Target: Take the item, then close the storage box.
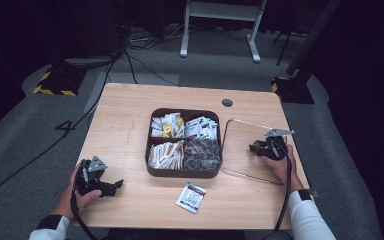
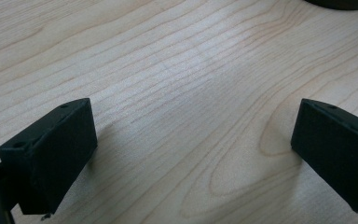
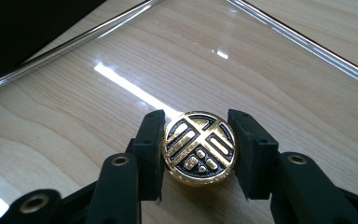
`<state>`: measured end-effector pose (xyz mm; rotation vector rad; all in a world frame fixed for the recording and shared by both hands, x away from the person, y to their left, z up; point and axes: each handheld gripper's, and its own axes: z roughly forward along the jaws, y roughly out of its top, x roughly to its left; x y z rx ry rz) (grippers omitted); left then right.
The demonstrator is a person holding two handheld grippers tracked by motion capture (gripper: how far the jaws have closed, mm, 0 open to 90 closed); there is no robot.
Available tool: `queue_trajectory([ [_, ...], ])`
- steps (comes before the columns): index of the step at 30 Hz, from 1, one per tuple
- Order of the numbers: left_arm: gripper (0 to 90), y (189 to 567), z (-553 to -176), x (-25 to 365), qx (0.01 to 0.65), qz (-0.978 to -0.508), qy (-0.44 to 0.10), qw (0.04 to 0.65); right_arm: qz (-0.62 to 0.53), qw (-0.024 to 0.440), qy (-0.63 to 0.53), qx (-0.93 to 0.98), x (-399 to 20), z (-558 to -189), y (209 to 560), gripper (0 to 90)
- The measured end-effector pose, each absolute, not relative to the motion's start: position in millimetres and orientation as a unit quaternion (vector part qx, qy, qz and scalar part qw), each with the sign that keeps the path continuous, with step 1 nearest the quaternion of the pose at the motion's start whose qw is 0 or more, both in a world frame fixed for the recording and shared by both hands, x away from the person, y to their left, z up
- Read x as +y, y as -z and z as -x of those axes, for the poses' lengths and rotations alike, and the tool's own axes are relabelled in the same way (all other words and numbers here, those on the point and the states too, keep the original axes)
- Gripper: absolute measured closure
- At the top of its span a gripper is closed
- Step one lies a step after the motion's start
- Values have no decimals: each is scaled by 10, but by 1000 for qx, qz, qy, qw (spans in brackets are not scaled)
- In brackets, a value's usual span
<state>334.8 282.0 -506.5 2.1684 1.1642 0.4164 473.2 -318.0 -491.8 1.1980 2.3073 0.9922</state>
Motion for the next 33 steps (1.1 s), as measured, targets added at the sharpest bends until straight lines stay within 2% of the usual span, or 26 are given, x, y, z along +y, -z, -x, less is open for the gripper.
queue_trajectory([
  [15,4,5067,-3350,2819,442,-823,-159,319,-439,183,-358,804,-3269,-4717,4903,596],
  [33,4,5067,-3358,2821,439,-825,-157,319,-438,209,-398,778,-3414,-4624,4553,596],
])
